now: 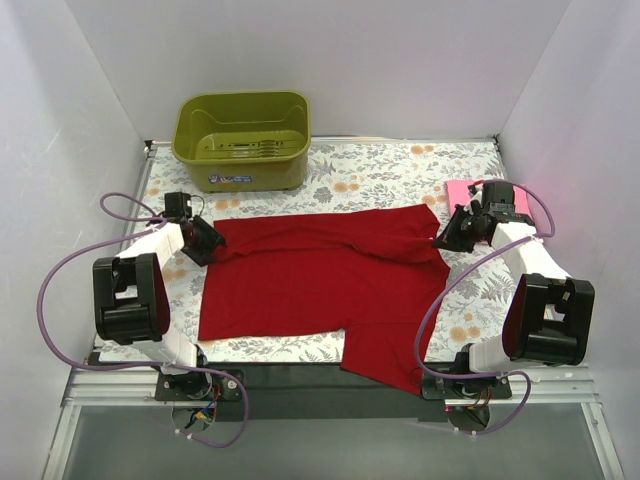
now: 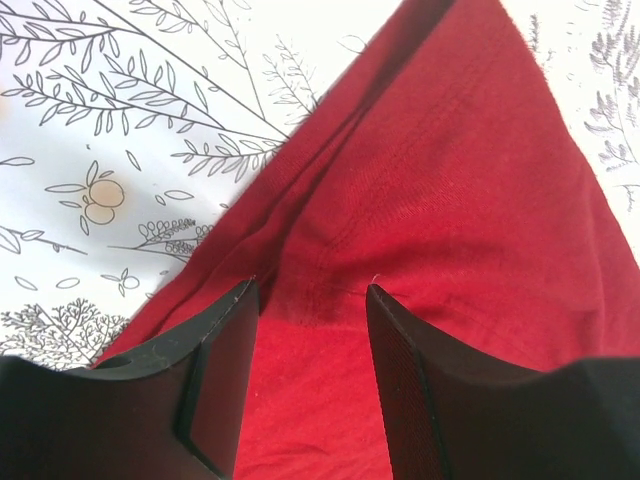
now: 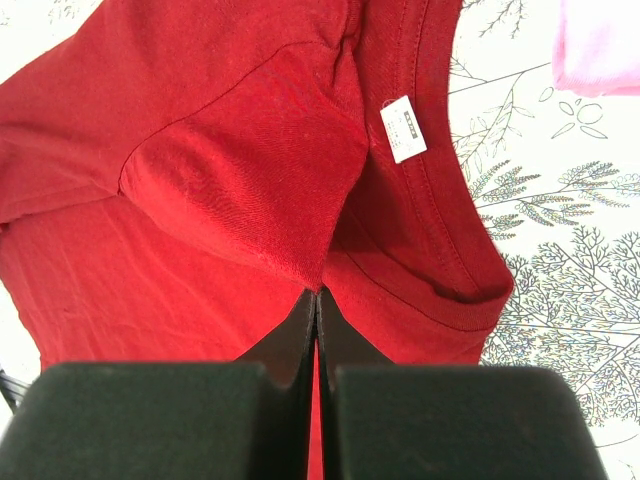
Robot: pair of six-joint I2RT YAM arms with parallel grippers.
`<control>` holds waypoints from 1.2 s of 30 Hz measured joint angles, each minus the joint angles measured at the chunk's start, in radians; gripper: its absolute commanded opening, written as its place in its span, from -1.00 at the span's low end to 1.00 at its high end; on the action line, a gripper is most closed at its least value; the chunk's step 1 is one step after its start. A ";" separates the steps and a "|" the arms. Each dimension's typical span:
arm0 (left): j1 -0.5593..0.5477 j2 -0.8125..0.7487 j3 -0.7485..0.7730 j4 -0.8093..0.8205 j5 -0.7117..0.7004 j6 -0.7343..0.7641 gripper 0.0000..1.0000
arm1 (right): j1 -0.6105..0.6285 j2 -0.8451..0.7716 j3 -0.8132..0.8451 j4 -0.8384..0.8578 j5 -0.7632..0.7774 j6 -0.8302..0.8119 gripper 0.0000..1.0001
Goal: Fold and stack the t-shirts
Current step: Fold the tshirt
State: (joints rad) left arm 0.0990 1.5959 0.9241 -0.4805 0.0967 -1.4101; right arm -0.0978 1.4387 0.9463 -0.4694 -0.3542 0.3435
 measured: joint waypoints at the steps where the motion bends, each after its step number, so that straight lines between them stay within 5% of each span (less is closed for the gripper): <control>1: 0.000 0.005 -0.001 0.002 0.000 -0.003 -0.10 | 0.000 0.000 0.000 0.000 0.000 0.000 -0.97; 4: 0.000 0.013 -0.005 0.006 0.000 -0.010 -0.24 | 0.000 0.000 0.000 0.000 0.000 0.000 -0.97; 11: 0.000 0.027 -0.005 0.011 -0.009 -0.003 -1.00 | 0.000 0.000 0.006 -0.002 0.000 0.000 -0.97; 22: -0.001 0.081 0.259 -0.038 -0.119 0.120 -1.00 | 0.000 -0.008 0.114 -0.048 0.007 -0.003 -0.97; 33: -0.001 0.150 0.189 -0.051 -0.130 0.144 -0.96 | 0.000 -0.024 -0.020 -0.072 0.016 -0.008 -0.96; 36: -0.001 0.161 0.160 -0.064 -0.130 0.143 -0.79 | 0.000 -0.023 -0.056 -0.082 0.027 -0.008 -0.66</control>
State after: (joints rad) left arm 0.0982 1.7565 1.0843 -0.5446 -0.0334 -1.2675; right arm -0.0982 1.4155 0.8898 -0.5518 -0.3275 0.3359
